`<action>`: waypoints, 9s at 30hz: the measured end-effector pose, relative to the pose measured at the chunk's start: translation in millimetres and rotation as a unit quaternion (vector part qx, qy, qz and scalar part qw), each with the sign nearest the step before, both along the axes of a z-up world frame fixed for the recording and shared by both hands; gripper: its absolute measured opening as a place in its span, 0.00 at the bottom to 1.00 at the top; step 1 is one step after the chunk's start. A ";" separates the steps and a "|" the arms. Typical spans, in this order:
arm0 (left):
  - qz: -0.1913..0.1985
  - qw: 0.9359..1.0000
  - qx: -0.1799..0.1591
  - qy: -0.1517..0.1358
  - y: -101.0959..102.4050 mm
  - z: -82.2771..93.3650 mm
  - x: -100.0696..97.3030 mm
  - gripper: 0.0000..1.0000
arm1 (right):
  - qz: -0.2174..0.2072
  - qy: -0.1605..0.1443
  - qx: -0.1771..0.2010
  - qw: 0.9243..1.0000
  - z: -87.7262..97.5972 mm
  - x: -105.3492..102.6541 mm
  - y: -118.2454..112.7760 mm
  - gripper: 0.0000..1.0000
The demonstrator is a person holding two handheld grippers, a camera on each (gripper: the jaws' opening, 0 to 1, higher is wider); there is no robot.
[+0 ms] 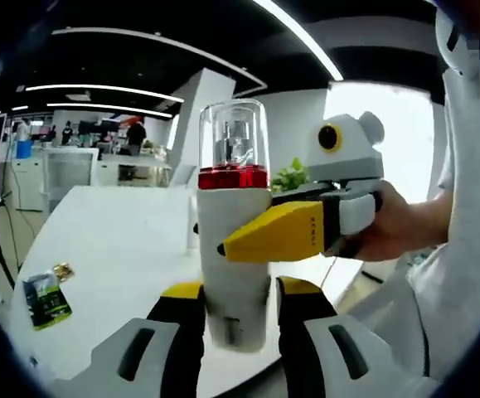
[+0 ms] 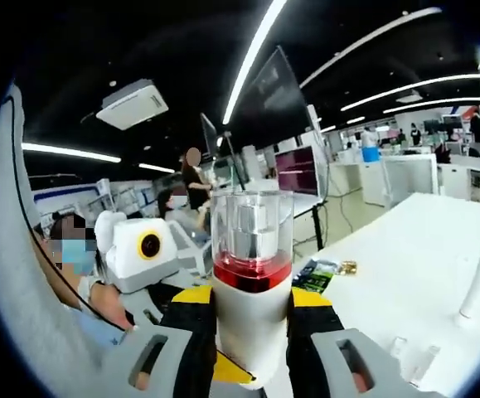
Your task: Arrange the skincare products in the storage area until every visible bottle or jar stands upright without overlapping.
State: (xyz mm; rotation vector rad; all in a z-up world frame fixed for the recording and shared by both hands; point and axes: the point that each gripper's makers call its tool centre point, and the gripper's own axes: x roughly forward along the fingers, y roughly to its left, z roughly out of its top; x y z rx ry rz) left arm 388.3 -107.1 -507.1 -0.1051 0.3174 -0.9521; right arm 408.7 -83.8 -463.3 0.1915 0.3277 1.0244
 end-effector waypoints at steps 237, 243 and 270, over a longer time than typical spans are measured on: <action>0.046 0.954 0.292 -0.047 59.0 -79.6 34.3 0.50 | 0.025 -0.029 -0.304 0.952 -183.5 234.7 -271.9 0.24; 0.046 0.955 0.291 -0.043 58.9 -79.9 34.1 0.49 | 0.041 -0.033 -0.304 0.951 -183.0 236.8 -270.2 0.24; 0.043 0.952 0.302 -0.034 59.9 -86.2 33.2 0.46 | 0.045 -0.009 -0.249 0.967 -185.8 243.3 -265.4 0.25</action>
